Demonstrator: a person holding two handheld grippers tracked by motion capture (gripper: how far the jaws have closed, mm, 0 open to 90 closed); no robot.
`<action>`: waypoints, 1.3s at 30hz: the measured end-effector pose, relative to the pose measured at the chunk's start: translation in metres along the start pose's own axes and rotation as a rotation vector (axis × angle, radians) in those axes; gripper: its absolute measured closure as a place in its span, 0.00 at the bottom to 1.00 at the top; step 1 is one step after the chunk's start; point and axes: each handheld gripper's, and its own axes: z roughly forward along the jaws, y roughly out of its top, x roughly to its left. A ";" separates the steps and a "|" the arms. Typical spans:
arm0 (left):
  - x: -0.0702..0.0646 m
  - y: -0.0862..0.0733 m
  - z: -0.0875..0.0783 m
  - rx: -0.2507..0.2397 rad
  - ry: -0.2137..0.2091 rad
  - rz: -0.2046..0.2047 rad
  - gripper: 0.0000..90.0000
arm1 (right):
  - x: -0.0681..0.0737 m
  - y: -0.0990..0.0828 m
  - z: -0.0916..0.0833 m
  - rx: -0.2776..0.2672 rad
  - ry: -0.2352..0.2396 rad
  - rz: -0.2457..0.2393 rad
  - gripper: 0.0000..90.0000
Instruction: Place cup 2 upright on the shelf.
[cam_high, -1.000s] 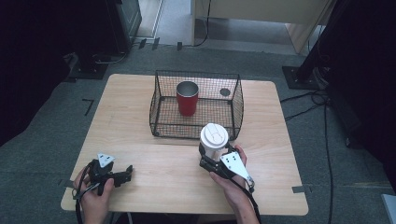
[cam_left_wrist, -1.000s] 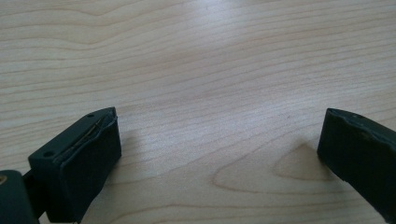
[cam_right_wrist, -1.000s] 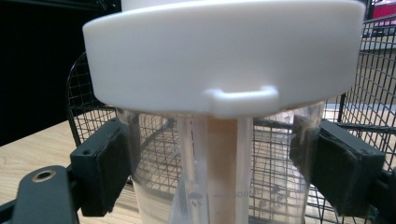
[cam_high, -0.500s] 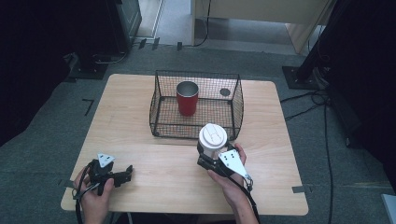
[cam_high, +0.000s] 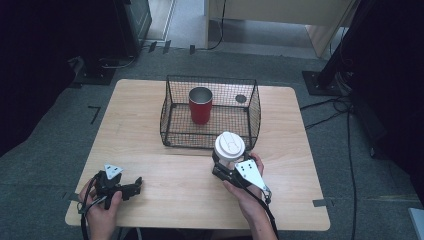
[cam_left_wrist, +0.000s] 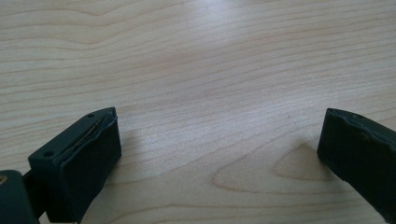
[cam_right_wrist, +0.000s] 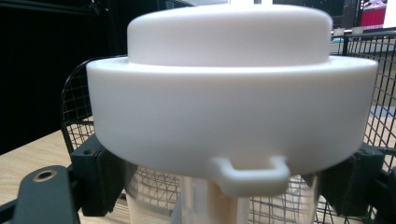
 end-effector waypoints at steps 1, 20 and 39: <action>0.000 0.000 0.000 0.000 0.000 0.000 0.00 | 0.000 0.000 0.000 -0.002 0.000 0.001 0.17; 0.000 0.000 0.000 0.000 0.000 0.000 0.00 | 0.007 0.033 0.001 -0.082 0.011 -0.007 0.17; 0.000 0.000 0.000 -0.001 0.000 -0.001 0.00 | 0.009 0.069 0.011 -0.161 0.016 -0.029 0.17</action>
